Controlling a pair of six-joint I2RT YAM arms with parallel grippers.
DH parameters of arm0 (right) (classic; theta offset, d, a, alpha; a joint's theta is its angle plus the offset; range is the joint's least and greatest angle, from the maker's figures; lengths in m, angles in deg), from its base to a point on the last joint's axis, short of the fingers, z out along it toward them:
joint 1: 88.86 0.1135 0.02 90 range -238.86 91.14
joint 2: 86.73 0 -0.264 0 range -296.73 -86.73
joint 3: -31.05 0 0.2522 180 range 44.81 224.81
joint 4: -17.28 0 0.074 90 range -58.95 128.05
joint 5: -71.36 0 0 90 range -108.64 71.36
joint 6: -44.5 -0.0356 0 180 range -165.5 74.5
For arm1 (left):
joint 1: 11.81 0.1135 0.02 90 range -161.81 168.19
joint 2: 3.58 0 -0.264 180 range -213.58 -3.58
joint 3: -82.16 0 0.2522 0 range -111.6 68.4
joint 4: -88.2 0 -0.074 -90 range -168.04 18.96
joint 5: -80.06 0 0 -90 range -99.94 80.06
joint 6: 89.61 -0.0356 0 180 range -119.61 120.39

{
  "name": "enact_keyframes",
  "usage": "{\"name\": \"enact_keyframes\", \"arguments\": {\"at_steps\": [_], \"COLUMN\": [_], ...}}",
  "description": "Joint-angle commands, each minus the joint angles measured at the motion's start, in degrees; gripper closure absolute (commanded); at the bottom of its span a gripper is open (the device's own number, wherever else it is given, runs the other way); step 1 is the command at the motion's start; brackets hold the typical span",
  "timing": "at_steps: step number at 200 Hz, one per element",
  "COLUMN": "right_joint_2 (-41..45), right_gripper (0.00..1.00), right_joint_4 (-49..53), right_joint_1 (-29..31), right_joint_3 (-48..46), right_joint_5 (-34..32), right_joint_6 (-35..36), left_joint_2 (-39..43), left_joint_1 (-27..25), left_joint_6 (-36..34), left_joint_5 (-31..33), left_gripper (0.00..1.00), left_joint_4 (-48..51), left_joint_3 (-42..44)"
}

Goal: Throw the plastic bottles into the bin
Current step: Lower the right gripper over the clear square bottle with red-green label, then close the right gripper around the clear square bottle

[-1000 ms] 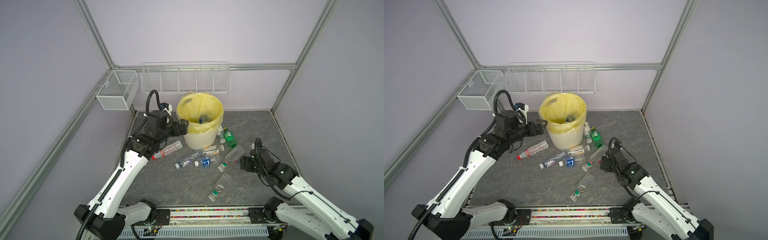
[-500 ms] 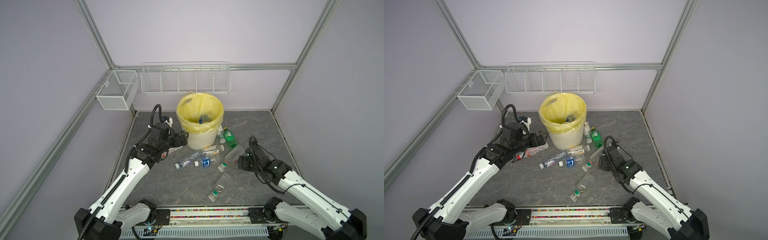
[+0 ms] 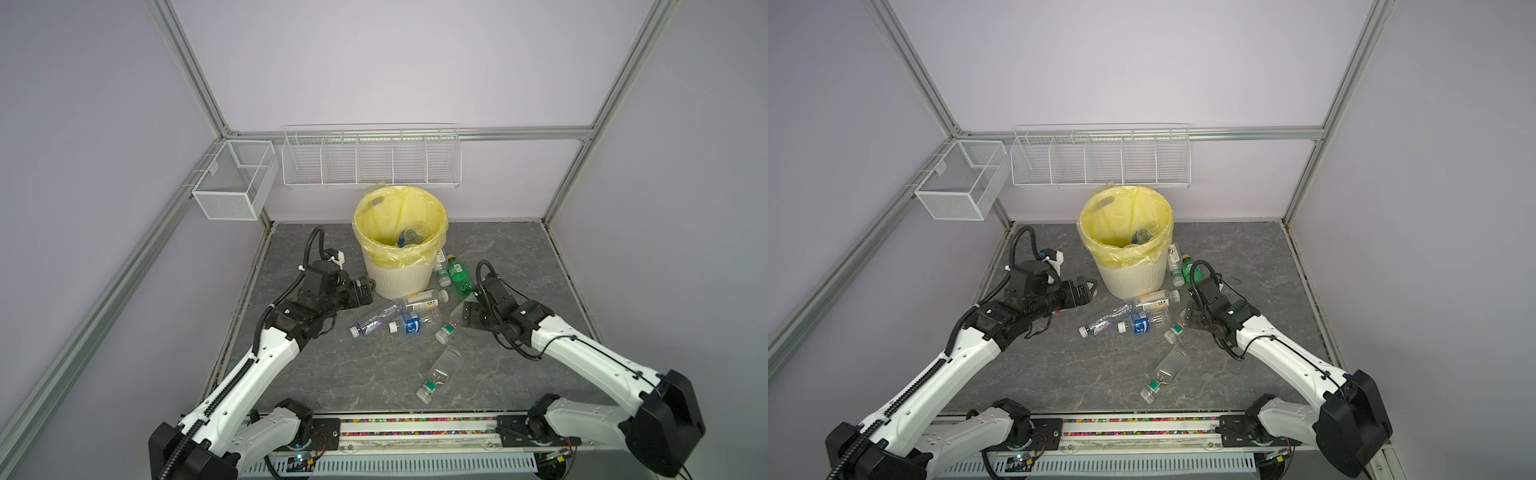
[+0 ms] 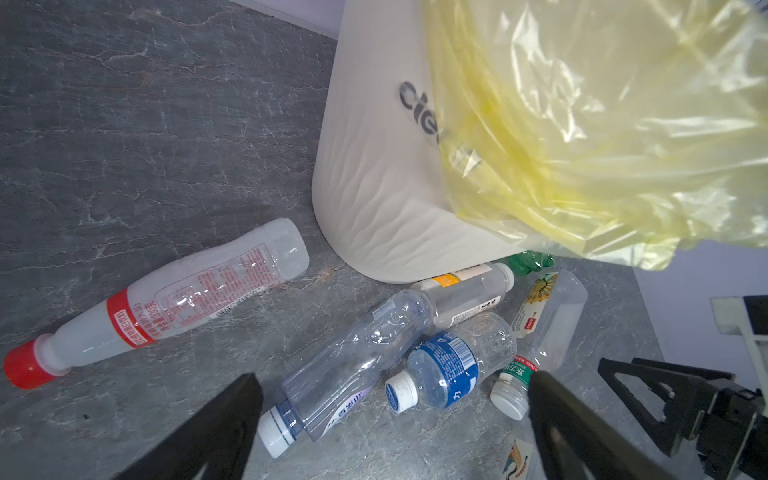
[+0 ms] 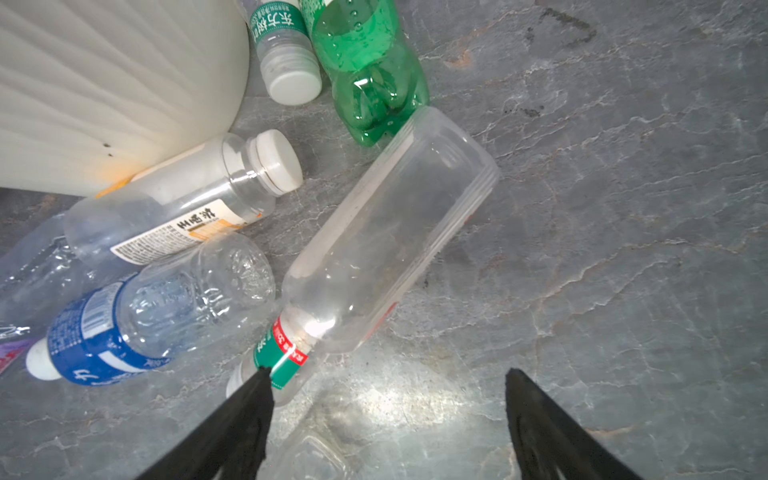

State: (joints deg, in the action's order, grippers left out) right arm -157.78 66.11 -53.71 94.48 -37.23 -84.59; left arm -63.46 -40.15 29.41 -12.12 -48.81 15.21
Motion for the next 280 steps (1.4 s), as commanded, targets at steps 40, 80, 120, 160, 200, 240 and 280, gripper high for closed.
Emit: {"name": "enact_keyframes", "arguments": {"at_steps": [40, 80, 120, 160, 200, 240, 280], "right_joint_2": [-9.36, -16.06, -19.43, -21.0, -22.43, -23.82, -24.88], "right_gripper": [0.12, 0.11, 0.11, 0.11, 0.11, 0.11, 0.07], "right_joint_4": [-2.16, 0.43, 1.56, 1.6, 0.61, -0.69, -3.43], "right_joint_1": [-0.65, -1.15, -1.75, -1.98, -2.37, -2.83, -3.21], "right_joint_3": [5.49, 9.95, 11.32, 11.25, 10.58, 10.28, 8.88], "right_joint_5": [-0.93, -0.83, -0.87, -1.17, -1.13, -1.01, -0.36], "right_joint_6": [-6.36, -9.57, -12.64, -13.98, -15.2, -15.08, -14.7], "left_joint_2": [1.7, 2.64, 4.43, 4.46, 3.74, 3.58, 3.56], "left_joint_1": [0.3, 0.3, 0.28, 0.3, 0.3, 0.3, 0.26], "left_joint_6": [1.66, 1.31, 1.33, 1.47, 1.73, 1.63, 2.09], "left_joint_5": [0.7, 1.06, 1.62, 1.97, 1.94, 1.77, 1.47], "left_gripper": [0.01, 0.0, 0.0, 0.0, 0.0, 0.0, 0.0], "left_joint_4": [-1.24, -0.46, 0.25, 0.65, 0.22, 0.07, -0.02], "left_joint_3": [3.01, 3.5, 4.15, 4.37, 4.48, 4.41, 4.61]}}
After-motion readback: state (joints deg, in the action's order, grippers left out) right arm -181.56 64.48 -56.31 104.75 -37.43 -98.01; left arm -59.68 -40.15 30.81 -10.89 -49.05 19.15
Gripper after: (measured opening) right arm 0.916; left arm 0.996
